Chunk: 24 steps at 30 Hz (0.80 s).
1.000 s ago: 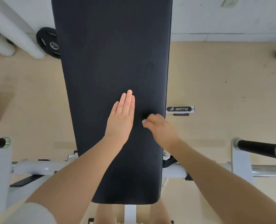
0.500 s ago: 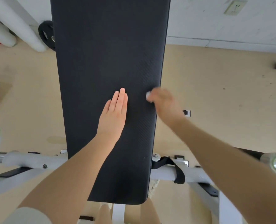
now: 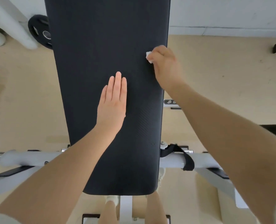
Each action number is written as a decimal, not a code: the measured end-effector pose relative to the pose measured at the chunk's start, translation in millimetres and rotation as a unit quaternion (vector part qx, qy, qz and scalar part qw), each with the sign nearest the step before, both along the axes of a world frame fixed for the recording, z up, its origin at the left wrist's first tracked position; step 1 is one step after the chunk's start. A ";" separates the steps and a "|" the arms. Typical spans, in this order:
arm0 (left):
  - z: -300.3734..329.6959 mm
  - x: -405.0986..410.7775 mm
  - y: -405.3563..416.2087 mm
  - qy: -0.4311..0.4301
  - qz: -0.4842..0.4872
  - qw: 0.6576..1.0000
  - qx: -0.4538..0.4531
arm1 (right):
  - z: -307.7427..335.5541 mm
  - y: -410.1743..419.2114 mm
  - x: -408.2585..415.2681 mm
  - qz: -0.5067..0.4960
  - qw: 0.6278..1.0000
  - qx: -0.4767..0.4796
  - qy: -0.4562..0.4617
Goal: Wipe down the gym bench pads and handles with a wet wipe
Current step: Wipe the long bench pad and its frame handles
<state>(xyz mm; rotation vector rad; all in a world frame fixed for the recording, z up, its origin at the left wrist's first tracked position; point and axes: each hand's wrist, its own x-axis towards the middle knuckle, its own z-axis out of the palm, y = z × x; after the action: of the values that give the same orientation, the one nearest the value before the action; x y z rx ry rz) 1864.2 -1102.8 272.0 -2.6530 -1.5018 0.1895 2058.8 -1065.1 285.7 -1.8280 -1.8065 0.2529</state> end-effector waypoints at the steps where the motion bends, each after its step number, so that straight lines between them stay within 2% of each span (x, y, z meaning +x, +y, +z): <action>1: 0.8 -5.0 -4.0 -0.011 0.004 1.000 -0.004 | -8.0 -7.5 -6.2 0.014 0.999 0.011 -0.030; 4: -7.9 -34.1 -17.8 -0.061 0.010 0.997 -0.039 | -49.4 -76.0 -36.6 0.099 0.994 0.016 -0.031; 7: -17.7 -67.4 -34.1 -0.055 0.001 0.997 -0.061 | -78.0 -154.5 -64.1 0.144 0.985 -0.091 -0.027; 10: -24.8 -93.5 -42.4 -0.017 -0.022 0.997 -0.076 | -74.3 -166.4 -71.5 0.165 0.975 -0.150 -0.024; 13: -30.2 -109.4 -44.8 0.014 -0.053 0.995 -0.089 | -41.1 -133.4 -67.1 0.089 0.987 -0.129 -0.028; 17: -42.5 -119.9 -44.0 0.023 -0.077 0.991 -0.105 | -8.6 -75.4 -56.3 -0.024 0.999 -0.013 -0.025; 21: -50.6 -122.4 -41.6 0.005 -0.089 0.991 -0.095 | -28.3 -56.3 -72.4 -0.105 0.993 -0.016 -0.056; 24: -51.7 -124.7 -42.1 0.006 -0.090 0.992 -0.092 | -56.7 -95.1 -102.5 -0.053 0.996 0.008 -0.069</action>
<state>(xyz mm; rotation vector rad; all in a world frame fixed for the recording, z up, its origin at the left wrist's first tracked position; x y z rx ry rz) 1739.4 -1144.8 220.3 -2.9053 -1.2894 0.3450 1956.3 -1160.2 229.0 -1.9667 -1.7892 0.0732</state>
